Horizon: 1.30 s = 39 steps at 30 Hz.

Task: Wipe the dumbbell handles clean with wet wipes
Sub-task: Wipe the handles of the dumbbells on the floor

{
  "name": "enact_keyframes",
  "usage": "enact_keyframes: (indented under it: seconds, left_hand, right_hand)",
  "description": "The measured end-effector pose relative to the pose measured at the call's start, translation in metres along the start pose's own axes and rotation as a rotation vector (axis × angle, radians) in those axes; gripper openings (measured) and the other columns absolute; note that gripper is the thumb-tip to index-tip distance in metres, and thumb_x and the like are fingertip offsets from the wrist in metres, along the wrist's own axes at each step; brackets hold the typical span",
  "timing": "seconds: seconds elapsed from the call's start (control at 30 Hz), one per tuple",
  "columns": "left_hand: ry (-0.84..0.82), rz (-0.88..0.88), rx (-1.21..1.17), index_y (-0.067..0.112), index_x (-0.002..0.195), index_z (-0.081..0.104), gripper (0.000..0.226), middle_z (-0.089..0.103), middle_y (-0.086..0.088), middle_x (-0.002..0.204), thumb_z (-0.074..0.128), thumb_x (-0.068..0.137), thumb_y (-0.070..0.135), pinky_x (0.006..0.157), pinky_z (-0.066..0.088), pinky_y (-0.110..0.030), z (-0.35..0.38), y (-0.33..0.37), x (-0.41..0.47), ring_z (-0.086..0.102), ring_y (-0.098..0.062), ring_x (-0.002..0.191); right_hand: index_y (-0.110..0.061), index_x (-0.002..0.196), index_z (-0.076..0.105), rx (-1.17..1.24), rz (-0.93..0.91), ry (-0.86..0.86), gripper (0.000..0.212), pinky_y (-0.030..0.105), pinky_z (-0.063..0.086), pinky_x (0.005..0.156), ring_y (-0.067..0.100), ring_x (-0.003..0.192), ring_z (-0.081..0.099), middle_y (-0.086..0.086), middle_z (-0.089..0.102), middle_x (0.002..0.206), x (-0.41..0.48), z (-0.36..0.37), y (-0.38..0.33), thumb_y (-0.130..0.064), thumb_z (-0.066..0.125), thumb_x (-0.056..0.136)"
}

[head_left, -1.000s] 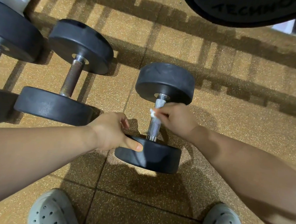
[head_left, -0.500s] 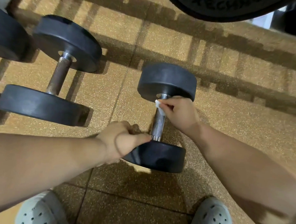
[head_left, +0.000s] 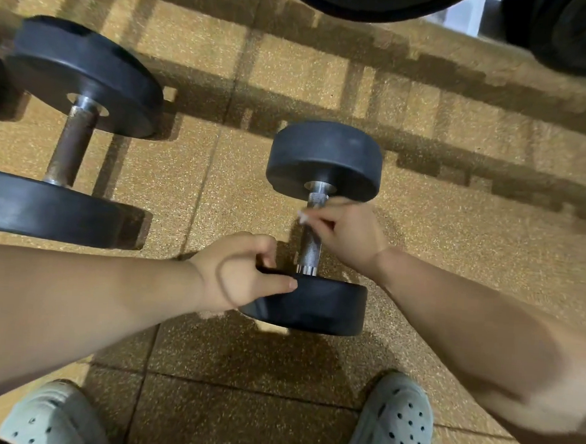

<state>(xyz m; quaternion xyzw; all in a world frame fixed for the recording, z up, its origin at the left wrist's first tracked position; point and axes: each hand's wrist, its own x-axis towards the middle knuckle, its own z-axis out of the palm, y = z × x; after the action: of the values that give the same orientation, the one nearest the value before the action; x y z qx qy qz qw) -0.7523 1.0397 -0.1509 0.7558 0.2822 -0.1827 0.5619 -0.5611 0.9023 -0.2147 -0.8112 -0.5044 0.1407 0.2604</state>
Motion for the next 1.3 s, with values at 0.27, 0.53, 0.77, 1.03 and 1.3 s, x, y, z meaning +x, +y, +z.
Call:
enact_keyframes:
  seconds: [0.27,0.53,0.77,1.03,1.3]
  left_hand:
    - [-0.073,0.128,0.278,0.02,0.092,0.063,0.027,0.057,0.005,0.094,0.078,0.084,0.041,0.068,0.042,-0.021,0.003,0.006,0.005,0.055,-0.013,0.085]
    - [-0.088,0.114,0.304,0.032,0.089,0.056,0.023,0.053,0.008,0.096,0.075,0.085,0.044,0.063,0.044,-0.022,0.001,0.005,0.003,0.056,-0.013,0.081]
    - [-0.134,0.106,0.184,0.021,0.083,0.06,0.035,0.063,-0.003,0.087,0.072,0.072,0.052,0.077,0.047,-0.035,-0.009,-0.001,0.001,0.056,-0.02,0.08]
    - [-0.101,0.06,0.246,0.022,0.085,0.059,0.045,0.064,0.001,0.088,0.078,0.075,0.061,0.065,0.045,-0.025,-0.009,0.008,-0.006,0.059,-0.016,0.078]
    - [-0.086,0.112,0.807,0.027,0.088,0.043,0.06,0.05,0.01,0.087,0.064,0.071,0.081,0.062,0.044,-0.03,-0.001,0.029,-0.005,0.053,-0.013,0.078]
  right_hand:
    - [-0.025,0.104,0.079,0.017,0.034,-0.047,0.019,0.028,0.055,0.077,0.011,0.079,0.067,-0.003,0.074,0.088,0.002,-0.01,0.006,-0.036,0.067,0.094]
    - [-0.036,0.107,0.077,0.064,-0.037,-0.439,0.02,0.004,0.042,0.067,-0.01,0.073,0.061,-0.025,0.067,0.081,-0.021,-0.028,0.002,-0.043,0.068,0.091]
    - [-0.03,0.109,0.077,-0.048,0.125,-0.056,0.024,0.027,0.056,0.082,0.006,0.092,0.069,-0.009,0.076,0.102,0.023,-0.01,0.01,-0.042,0.06,0.097]
    - [-0.028,0.107,0.078,0.014,-0.127,-0.41,0.019,0.025,0.053,0.079,0.006,0.09,0.07,-0.009,0.076,0.102,-0.001,-0.016,0.001,-0.036,0.069,0.093]
    - [-0.027,0.106,0.079,0.006,0.042,-0.04,0.019,0.023,0.052,0.077,0.007,0.086,0.068,-0.005,0.076,0.095,0.002,-0.007,0.006,-0.037,0.066,0.096]
